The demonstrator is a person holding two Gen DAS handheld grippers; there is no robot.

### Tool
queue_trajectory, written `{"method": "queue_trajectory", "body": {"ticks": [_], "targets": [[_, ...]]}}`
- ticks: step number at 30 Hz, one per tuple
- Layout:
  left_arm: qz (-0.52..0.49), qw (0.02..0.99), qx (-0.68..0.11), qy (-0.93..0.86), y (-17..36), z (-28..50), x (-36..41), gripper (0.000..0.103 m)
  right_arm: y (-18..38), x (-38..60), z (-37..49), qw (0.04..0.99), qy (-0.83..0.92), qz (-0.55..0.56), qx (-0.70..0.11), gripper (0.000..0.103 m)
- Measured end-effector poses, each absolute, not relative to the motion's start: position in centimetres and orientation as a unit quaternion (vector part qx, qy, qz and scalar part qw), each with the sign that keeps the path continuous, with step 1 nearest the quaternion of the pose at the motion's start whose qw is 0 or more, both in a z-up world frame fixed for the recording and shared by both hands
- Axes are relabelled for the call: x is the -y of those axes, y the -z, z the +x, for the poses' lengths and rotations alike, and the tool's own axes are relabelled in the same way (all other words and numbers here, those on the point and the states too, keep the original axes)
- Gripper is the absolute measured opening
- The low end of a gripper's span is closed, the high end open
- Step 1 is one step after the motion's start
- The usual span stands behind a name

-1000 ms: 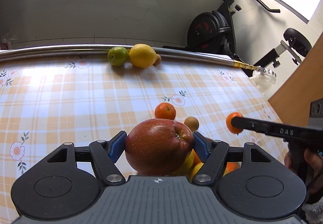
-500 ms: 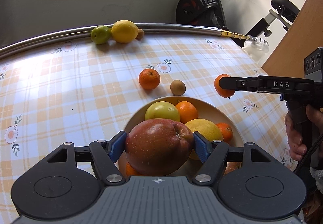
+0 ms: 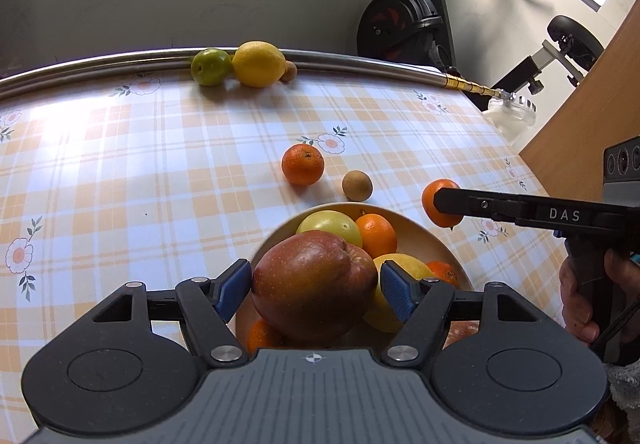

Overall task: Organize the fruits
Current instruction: 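Carry apple and orange onto the plate and open both tools to release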

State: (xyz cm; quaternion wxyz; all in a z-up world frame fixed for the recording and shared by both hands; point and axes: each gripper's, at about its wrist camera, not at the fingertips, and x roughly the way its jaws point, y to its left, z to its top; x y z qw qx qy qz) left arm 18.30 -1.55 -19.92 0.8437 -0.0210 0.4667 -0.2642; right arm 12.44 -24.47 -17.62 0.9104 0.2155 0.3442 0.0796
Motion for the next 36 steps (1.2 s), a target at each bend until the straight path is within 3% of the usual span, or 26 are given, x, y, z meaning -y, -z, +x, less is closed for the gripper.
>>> {"method": "queue_trajectory", "body": {"ticks": [36], "targets": [[-0.052,0.878,-0.432,0.199,18.7,19.2,-1.2,0.074,18.4,22.2,12.8,0.904,-0.098,0.156,-0.386,0.039]]}}
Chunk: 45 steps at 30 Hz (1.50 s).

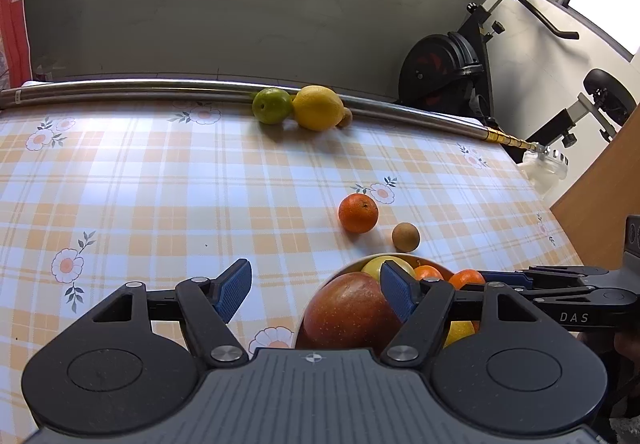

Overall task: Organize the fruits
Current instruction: 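Carry apple and orange onto the plate and open both tools to release, then move the right tool to the small brown fruit and close on it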

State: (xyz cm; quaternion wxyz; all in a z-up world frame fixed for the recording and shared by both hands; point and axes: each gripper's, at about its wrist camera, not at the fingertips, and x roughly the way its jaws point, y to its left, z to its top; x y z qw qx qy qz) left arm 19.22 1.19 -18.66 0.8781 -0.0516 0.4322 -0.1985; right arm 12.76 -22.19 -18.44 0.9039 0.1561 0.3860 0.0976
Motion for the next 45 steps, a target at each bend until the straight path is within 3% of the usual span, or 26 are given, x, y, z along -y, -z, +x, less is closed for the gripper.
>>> {"method": "queue_trajectory", "body": {"ticks": [31,45], "targets": [[-0.069,0.902,-0.403,0.14,17.1,21.5,-2.9,0.074,16.1,22.3,16.2,0.919,-0.078,0.099,-0.374,0.041],[-0.075,0.906,-0.408,0.089,16.9,22.7,-3.5,0.074,18.8,22.8,22.1,0.887,-0.079,0.132,-0.436,0.041]]}}
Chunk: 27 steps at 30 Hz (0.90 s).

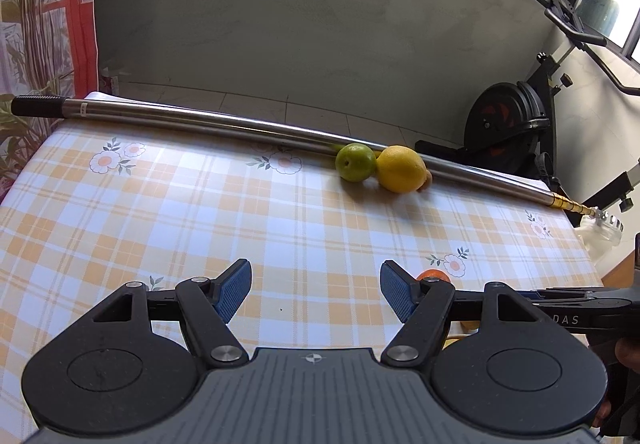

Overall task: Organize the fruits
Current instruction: 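Move the right tool to the small brown fruit and close on it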

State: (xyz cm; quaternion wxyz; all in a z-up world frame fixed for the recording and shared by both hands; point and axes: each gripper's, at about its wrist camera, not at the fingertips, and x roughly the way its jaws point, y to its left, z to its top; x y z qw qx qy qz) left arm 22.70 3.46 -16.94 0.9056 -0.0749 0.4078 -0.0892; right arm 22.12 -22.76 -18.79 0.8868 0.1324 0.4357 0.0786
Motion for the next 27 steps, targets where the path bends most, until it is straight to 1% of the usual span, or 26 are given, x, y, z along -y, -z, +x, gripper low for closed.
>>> {"method": "queue_trajectory", "body": {"ticks": [8,11,12,13,20,24,27], "targets": [[-0.061,0.906,-0.411,0.078,17.3,22.8,-3.5,0.074,19.5,22.3,22.8,0.877,-0.072,0.126,-0.459,0.04],[-0.059,0.906,-0.413,0.077,17.4,22.8,-3.6,0.074,19.7,21.9,22.8,0.876,-0.074,0.12,-0.461,0.035],[-0.058,0.906,-0.413,0.077,17.4,22.8,-3.6,0.074,19.7,21.8,22.9,0.876,-0.074,0.117,-0.462,0.03],[-0.057,0.905,-0.414,0.077,17.4,22.8,-3.6,0.074,19.7,21.8,22.9,0.876,-0.075,0.116,-0.462,0.028],[-0.056,0.903,-0.419,0.078,17.5,22.9,-3.5,0.074,19.7,21.6,22.5,0.879,-0.075,0.113,-0.457,0.028],[-0.057,0.904,-0.417,0.081,17.2,23.0,-3.7,0.074,19.3,21.9,21.6,0.885,-0.085,0.129,-0.44,0.028],[-0.049,0.906,-0.413,0.079,16.9,23.4,-3.8,0.074,18.9,21.8,20.6,0.892,-0.081,0.115,-0.43,0.028]]}}
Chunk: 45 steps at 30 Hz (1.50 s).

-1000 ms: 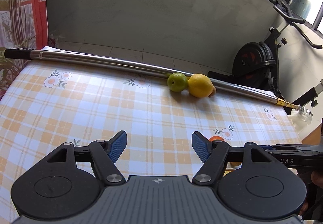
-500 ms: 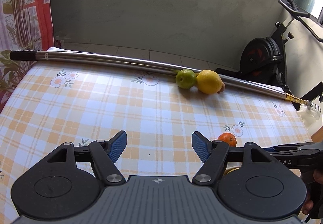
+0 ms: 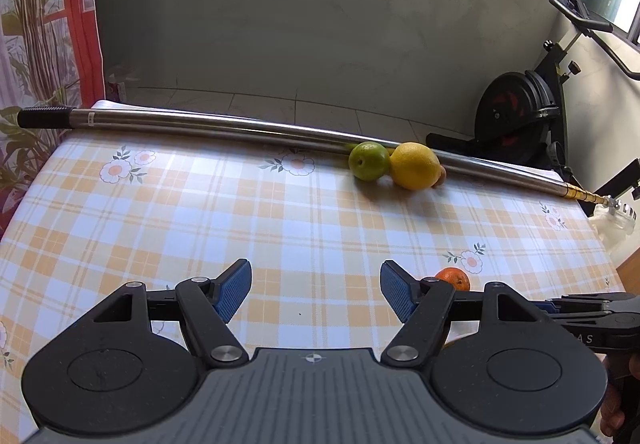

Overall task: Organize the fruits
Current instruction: 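Move the right tool to the small brown fruit and close on it, then grasp the green lime with the left tool while right holds the brown fruit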

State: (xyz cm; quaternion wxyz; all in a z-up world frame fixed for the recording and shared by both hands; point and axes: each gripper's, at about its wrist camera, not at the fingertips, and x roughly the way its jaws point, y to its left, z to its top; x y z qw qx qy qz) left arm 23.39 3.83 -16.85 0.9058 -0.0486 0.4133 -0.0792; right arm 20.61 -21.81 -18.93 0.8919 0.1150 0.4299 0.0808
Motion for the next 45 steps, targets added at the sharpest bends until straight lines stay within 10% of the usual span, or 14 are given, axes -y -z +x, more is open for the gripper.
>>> {"method": "queue_trajectory", "body": {"ticks": [45], "targets": [[-0.263,0.842,-0.467,0.065,25.3,43.1,1.5,0.054,19.1,27.6,18.5,0.905,-0.029,0.187,-0.381,0.028]]}}
